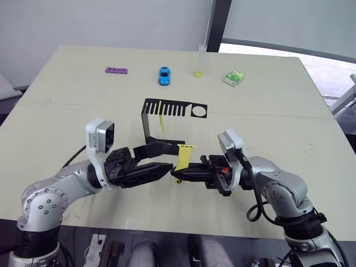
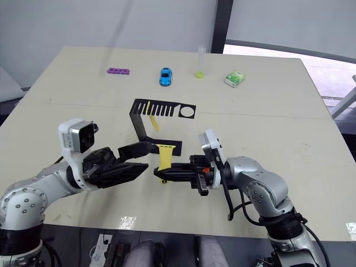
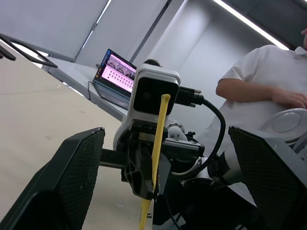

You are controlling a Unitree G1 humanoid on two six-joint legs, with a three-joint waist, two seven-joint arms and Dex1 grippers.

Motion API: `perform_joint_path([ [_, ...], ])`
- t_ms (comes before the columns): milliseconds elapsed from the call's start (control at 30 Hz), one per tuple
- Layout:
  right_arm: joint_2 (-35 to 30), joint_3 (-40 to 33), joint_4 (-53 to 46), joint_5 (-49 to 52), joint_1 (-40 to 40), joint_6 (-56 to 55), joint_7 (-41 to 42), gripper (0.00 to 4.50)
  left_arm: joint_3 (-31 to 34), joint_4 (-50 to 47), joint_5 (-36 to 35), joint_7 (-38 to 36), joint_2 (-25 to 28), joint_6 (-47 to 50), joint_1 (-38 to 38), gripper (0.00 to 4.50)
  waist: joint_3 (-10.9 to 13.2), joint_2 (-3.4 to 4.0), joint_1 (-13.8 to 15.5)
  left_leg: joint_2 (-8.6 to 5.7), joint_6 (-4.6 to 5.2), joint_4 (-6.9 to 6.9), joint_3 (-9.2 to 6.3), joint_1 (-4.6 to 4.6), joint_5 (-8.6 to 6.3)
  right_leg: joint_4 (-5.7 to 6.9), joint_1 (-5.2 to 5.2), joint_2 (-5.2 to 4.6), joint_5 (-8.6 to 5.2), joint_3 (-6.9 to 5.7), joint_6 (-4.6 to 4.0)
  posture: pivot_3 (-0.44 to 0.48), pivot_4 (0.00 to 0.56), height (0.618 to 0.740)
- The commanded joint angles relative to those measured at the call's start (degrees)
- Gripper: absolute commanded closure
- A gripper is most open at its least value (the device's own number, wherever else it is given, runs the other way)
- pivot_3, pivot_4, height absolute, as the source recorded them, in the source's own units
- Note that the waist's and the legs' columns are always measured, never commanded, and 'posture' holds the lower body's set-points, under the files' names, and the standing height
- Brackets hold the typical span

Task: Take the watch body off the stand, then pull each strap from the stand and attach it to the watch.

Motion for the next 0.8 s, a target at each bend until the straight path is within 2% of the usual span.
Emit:
perform_joint_path([
  [33,0.6,-0.3,-1.4,0.8,-1.0,0.6,0.0,4.5,-0.7,-0.9,0.3,0.1,-1.5,-1.5,-1.1,0.05,0.0,0.0,0.1,0.0,0.0,0.0,0.0,0.0,0.0,0.0,0.0,0.0,0.0,0.0,0.0,0.0,0.15,0.74],
  [133,1.0,-0.4,-1.3,0.7,-1.4,1.2,-0.2,4.5,-1.2,-0.8,1.0,0.2,-2.4,-1.9,-1.6,0.9,0.0,0.0,0.1,0.0,0.0,0.0,-0.01,0.0,0.0,0.0,0.0,0.0,0.0,-0.01,0.0,0.0,0.15,0.74],
  [200,1.1,-0.5,-1.2,0.6,-1.6,1.5,-0.3,4.5,-1.1,-0.7,0.8,0.8,-3.2,-2.3,-1.8,1.79,0.0,0.0,0.1,0.0,0.0,0.0,0.0,0.0,0.0,0.0,-0.01,0.01,0.0,0.0,0.0,0.0,0.15,0.74],
  [800,2.9,0.0,-1.0,-1.6,-1.3,1.6,-1.1,4.5,-2.4,0.0,3.3,0.8,-6.5,-3.8,-2.0,1.79,0.0,0.0,0.2,0.0,0.0,0.0,0.0,0.0,0.0,0.0,0.0,0.01,0.0,0.0,0.0,0.0,0.15,0.74],
])
